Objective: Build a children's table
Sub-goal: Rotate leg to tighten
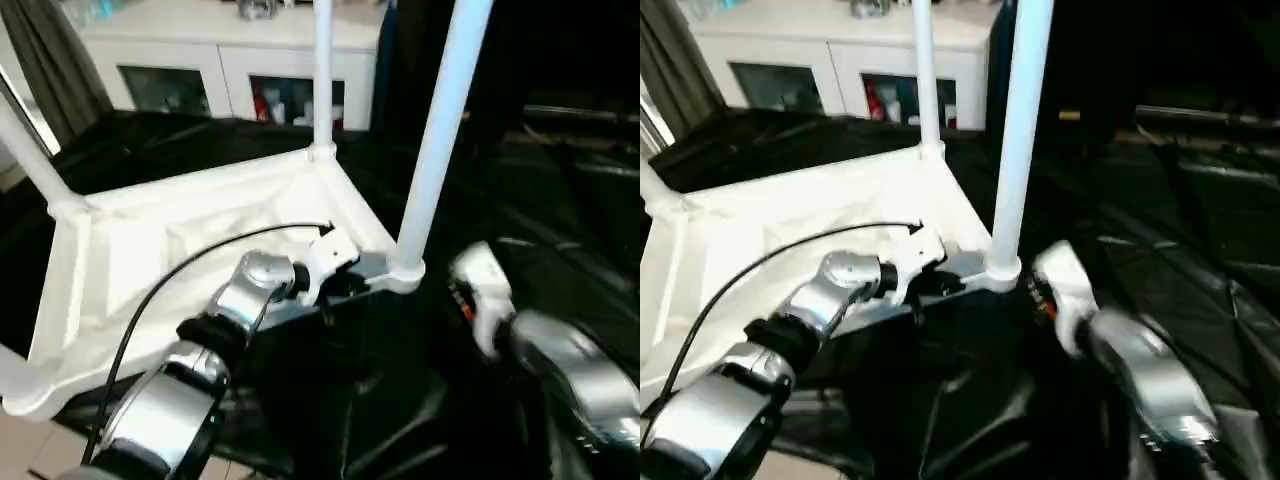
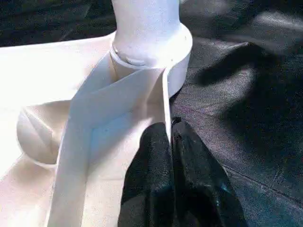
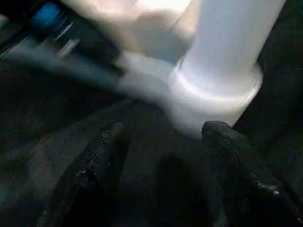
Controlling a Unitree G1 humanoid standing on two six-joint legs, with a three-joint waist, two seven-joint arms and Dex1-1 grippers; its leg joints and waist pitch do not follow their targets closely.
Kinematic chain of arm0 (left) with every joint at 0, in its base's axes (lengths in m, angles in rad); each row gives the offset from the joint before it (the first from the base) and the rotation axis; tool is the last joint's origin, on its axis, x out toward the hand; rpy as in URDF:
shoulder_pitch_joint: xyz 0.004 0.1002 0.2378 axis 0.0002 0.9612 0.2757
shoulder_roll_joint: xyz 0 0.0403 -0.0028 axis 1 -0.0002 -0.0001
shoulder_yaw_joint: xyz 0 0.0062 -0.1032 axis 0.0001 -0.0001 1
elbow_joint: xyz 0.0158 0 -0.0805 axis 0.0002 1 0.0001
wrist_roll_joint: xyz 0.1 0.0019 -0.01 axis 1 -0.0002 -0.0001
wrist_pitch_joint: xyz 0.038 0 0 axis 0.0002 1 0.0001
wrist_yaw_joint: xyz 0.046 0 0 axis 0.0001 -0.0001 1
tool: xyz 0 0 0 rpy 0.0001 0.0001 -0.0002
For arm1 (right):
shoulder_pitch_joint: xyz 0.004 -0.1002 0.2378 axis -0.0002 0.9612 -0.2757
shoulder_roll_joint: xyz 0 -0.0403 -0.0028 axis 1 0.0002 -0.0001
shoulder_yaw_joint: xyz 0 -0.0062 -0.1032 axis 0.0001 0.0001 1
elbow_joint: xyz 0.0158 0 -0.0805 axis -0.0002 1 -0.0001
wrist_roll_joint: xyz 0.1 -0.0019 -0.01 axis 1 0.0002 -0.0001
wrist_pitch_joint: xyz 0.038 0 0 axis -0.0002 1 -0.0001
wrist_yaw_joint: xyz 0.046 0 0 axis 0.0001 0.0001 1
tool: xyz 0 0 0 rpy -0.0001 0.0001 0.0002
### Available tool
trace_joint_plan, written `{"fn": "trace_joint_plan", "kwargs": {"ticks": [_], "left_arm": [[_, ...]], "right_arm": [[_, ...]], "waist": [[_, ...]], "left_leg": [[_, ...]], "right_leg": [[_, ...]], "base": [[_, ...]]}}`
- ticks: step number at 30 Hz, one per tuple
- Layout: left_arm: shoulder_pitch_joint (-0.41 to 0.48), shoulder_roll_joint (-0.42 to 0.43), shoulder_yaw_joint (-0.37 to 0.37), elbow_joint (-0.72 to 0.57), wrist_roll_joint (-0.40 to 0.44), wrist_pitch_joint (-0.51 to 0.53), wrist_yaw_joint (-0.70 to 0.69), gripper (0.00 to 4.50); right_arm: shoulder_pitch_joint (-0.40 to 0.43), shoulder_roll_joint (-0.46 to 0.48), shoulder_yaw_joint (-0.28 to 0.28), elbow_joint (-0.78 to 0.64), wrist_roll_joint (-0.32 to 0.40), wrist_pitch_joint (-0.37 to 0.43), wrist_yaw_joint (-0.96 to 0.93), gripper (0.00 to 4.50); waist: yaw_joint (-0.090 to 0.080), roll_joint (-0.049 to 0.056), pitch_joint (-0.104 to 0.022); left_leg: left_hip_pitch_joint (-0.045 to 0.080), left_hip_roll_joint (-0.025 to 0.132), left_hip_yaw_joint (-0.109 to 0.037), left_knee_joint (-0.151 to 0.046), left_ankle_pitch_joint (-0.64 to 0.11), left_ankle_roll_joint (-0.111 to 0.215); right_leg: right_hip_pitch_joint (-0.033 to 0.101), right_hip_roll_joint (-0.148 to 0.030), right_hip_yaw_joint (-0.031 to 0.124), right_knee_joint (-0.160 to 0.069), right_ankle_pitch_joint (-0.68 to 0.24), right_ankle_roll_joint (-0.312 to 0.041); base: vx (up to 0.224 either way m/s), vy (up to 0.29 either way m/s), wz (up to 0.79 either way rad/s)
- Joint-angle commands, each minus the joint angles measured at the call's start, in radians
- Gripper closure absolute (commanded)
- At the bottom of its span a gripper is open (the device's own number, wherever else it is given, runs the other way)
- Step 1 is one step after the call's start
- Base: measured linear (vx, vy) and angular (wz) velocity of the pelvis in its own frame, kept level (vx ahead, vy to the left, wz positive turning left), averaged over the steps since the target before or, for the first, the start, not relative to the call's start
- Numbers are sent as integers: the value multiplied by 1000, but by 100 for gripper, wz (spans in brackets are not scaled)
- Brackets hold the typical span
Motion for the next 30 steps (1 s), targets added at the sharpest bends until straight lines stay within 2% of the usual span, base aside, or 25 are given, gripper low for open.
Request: {"fn": "trace_joint_plan", "kwargs": {"ticks": [1, 4, 5, 8, 9, 10, 11, 12, 13, 14, 15, 16, 17, 19, 20, 21, 22, 23, 24, 25, 26, 27, 28, 29, 30], "left_arm": [[4, 2, 32, -12, -24, -57, 4, 450], [25, 4, 55, -64, -55, -60, -7, 450], [36, 10, 64, -97, -73, -39, -26, 422], [74, 32, 90, -200, -123, 42, -69, 393], [89, 41, 96, -239, -138, 69, -79, 391], [96, 45, 98, -256, -143, 78, -82, 381], [146, 79, 117, -374, -175, 146, -95, 365], [155, 85, 121, -393, -180, 157, -96, 353], [182, 104, 133, -455, -197, 194, -102, 349], [198, 115, 139, -490, -206, 215, -106, 350], [263, 161, 159, -621, -243, 301, -126, 347], [263, 161, 159, -621, -243, 301, -126, 335], [305, 192, 170, -693, -268, 353, -142, 319], [368, 239, 176, -790, -295, 420, -165, 307], [426, 283, 174, -863, -312, 468, -188, 303], [464, 310, 172, -907, -323, 497, -202, 303], [521, 351, 174, -972, -342, 544, -214, 273], [521, 351, 174, -972, -342, 544, -214, 273], [639, 422, 193, -1089, -383, 636, -224, 265], [683, 442, 208, -1120, -389, 654, -221, 257], [690, 445, 211, -1126, -390, 658, -219, 257], [726, 455, 231, -1147, -391, 670, -208, 242], [813, 475, 282, -1177, -383, 669, -184, 242], [813, 475, 282, -1177, -383, 669, -184, 242], [829, 478, 291, -1183, -381, 667, -180, 227]], "right_arm": [[7, -42, -46, -56, 44, 26, 57, 177], [28, -69, -66, -70, 72, 41, 88, 177], [36, -76, -70, -78, 82, 47, 100, 175], [50, -82, -67, -109, 110, 66, 117, 174], [54, -83, -65, -120, 119, 73, 122, 174], [55, -82, -62, -123, 122, 75, 124, 174], [55, -72, -41, -142, 141, 90, 137, 174], [54, -69, -37, -145, 143, 93, 139, 174], [50, -61, -26, -152, 149, 99, 143, 174], [48, -56, -19, -155, 151, 102, 144, 174], [30, -31, 4, -153, 152, 109, 138, 174], [30, -31, 4, -153, 152, 109, 138, 174], [11, -11, 19, -139, 147, 105, 132, 174], [-16, 18, 40, -115, 135, 97, 121, 174], [-42, 47, 52, -86, 122, 82, 104, 174], [-59, 65, 58, -65, 112, 72, 90, 174], [-89, 94, 64, -30, 104, 65, 66, 174], [-89, 94, 64, -30, 104, 65, 66, 174], [-151, 143, 74, 49, 79, 36, 19, 174], [-175, 160, 76, 79, 74, 30, 5, 174], [-178, 162, 76, 83, 73, 29, 4, 174], [-199, 176, 75, 112, 67, 21, -12, 174], [-263, 212, 57, 210, 47, -1, -76, 174], [-263, 212, 57, 210, 47, -1, -76, 174], [-274, 218, 52, 228, 44, -5, -88, 174]], "waist": [[4, -28, -47], [2, -36, -47], [4, -33, -48], [5, -33, -58], [5, -34, -61], [6, -29, -63], [5, -35, -62], [4, -35, -58], [3, -32, -57], [3, -39, -59], [1, -37, -55], [-2, -31, -51], [-3, -33, -49], [-6, -35, -51], [-7, -40, -45], [-6, -36, -50], [-16, -38, -42], [-12, -34, -47], [-16, -39, -46], [-27, -37, -39], [-24, -42, -41], [-25, -38, -42], [-24, -52, -40], [-25, -48, -40], [-22, -43, -37]], "left_leg": [[-10, 7, 0, -58, -215, 63], [-11, 7, 1, -55, -195, 74], [-12, 9, 0, -55, -186, 75], [-17, 11, 0, -46, -121, 94], [-15, 17, 0, -45, -99, 100], [-15, 19, 1, -40, -79, 113], [-15, 20, 2, -40, -77, 117], [-26, 17, 1, -40, -66, 126], [-19, 17, 3, -40, -91, 124], [-17, 18, 4, -40, -94, 121], [-17, 21, 4, -45, -112, 112], [-18, 21, 2, -48, -131, 100], [-14, 20, 5, -49, -148, 93], [-15, 23, 1, -53, -142, 71], [-14, 18, 6, -53, -155, 69], [-9, 23, 2, -52, -158, 57], [-20, 19, 3, -61, -171, 50], [-11, 21, 0, -59, -179, 40], [-7, 20, 5, -58, -188, 32], [-20, 16, 1, -67, -195, 25], [-8, 17, 6, -62, -212, 24], [-4, 18, 5, -61, -219, 21], [-3, 18, 9, -62, -213, 22], [-7, 18, 4, -62, -217, 17], [-5, 16, 5, -65, -236, 10]], "right_leg": [[58, -51, 29, -89, -319, -132], [56, -51, 29, -89, -326, -136], [56, -53, 29, -86, -319, -141], [57, -53, 28, -69, -191, -185], [55, -54, 27, -58, -125, -214], [50, -50, 27, -54, -70, -233], [50, -50, 26, -51, -49, -244], [54, -49, 25, -46, -23, -250], [50, -51, 24, -50, -58, -244], [52, -53, 25, -47, -65, -246], [48, -54, 25, -51, -109, -243], [45, -55, 25, -56, -158, -234], [40, -50, 25, -62, -186, -225], [42, -53, 27, -51, -177, -220], [36, -46, 28, -61, -209, -204], [37, -54, 29, -52, -204, -211], [36, -47, 28, -58, -236, -199], [34, -51, 27, -54, -240, -199], [31, -47, 29, -55, -241, -197], [35, -45, 29, -56, -254, -193], [27, -44, 29, -60, -271, -190], [27, -43, 33, -59, -265, -193], [24, -41, 33, -61, -242, -198], [26, -45, 32, -54, -239, -205], [24, -41, 32, -60, -275, -188]], "base": [[0, 0, 0], [0, 0, 0], [0, 0, 0], [0, 0, 0], [0, 0, 0], [0, 0, 0], [0, 0, 0], [0, 0, 0], [0, 0, 0], [0, 0, 0], [0, 0, 0], [0, 0, 0], [0, 0, 0], [0, 0, 0], [0, 0, 0], [0, 0, 0], [0, 0, 0], [0, 0, 0], [0, 0, 0], [0, 0, 0], [0, 0, 0], [0, 0, 0], [0, 0, 0], [0, 0, 0], [0, 0, 0]]}}
